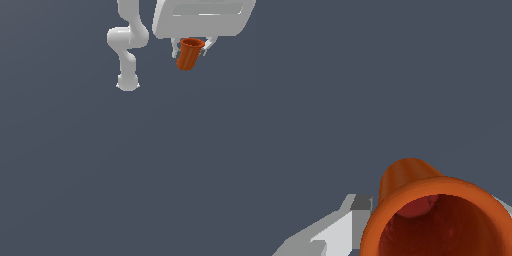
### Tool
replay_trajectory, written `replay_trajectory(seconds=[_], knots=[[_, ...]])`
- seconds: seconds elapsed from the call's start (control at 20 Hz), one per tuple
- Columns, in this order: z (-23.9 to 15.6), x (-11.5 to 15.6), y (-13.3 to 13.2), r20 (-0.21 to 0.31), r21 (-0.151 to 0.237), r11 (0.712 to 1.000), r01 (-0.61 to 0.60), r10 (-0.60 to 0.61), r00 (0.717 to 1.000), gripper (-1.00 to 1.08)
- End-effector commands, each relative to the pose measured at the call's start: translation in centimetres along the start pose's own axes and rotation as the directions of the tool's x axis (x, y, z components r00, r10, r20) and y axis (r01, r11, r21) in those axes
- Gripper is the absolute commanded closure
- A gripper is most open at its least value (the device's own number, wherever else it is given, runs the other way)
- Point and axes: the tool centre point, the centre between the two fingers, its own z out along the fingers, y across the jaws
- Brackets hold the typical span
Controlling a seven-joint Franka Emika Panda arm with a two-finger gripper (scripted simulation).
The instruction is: Pick up the object and move it to a goal position.
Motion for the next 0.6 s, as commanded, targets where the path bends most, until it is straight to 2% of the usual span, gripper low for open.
replay_trajectory(seconds=[0.0, 0.55], knots=[[-1.5, -0.3, -0.7, 0.001, 0.000, 1.000, -0.001, 0.001, 1.000, 1.08], [-4.0, -0.6, -1.8, 0.001, 0.001, 1.000, -0.001, 0.001, 1.000, 1.08]])
